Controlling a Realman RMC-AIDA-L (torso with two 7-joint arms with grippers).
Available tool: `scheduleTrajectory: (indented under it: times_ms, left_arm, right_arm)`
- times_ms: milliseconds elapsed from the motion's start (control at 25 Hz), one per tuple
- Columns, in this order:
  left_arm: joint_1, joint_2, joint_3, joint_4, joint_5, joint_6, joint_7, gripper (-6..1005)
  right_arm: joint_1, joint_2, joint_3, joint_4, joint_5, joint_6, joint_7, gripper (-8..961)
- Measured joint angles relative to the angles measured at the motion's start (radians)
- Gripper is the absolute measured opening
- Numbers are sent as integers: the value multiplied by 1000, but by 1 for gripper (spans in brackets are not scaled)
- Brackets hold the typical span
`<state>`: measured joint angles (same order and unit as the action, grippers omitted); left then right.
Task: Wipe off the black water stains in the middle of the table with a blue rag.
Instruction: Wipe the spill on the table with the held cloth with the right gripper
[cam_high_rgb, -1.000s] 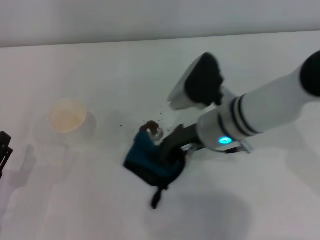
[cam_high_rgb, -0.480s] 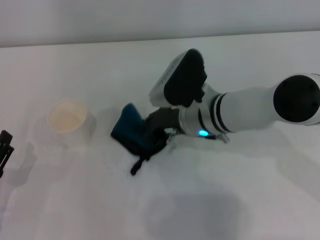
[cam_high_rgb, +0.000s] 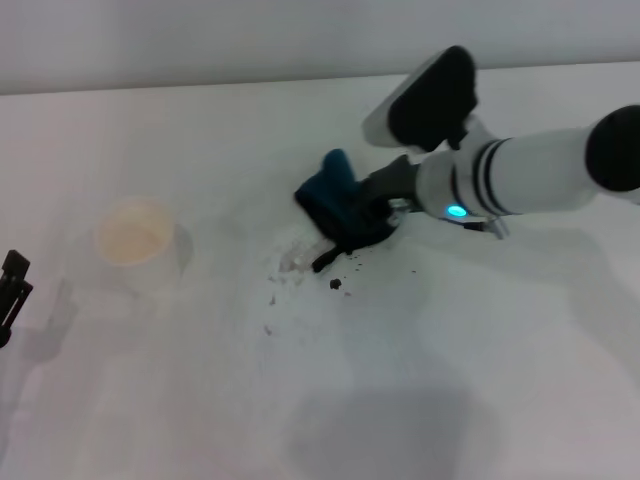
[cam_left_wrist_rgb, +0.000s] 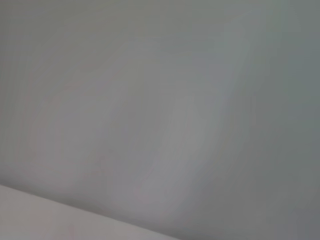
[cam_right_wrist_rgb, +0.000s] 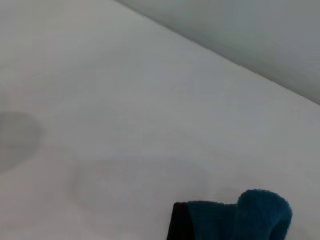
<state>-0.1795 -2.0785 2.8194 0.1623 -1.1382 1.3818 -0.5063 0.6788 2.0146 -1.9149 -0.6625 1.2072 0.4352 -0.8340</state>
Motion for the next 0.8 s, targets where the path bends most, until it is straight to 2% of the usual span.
scheduleTrajectory:
  times_ms: [160, 280, 440, 600, 800]
  left_arm:
    - [-4, 0, 0, 0, -9, 0, 0, 883]
    - [-8, 0, 0, 0, -10, -1, 0, 883]
    - [-14, 0, 0, 0, -25, -1, -2, 884]
    - [-16, 0, 0, 0, -37, -1, -10, 884]
    - [-20, 0, 0, 0, -38, -1, -10, 884]
  right_arm:
    - [-20, -1, 57, -1, 6, 48, -22, 98]
    - [-29, 5, 60, -20, 35, 115, -64, 97]
    - [-29, 8, -1, -29, 135, 191, -90, 96]
    - [-29, 7, -76, -33, 207, 201, -103, 94]
    - [-31, 8, -78, -34, 211, 201, -133, 92]
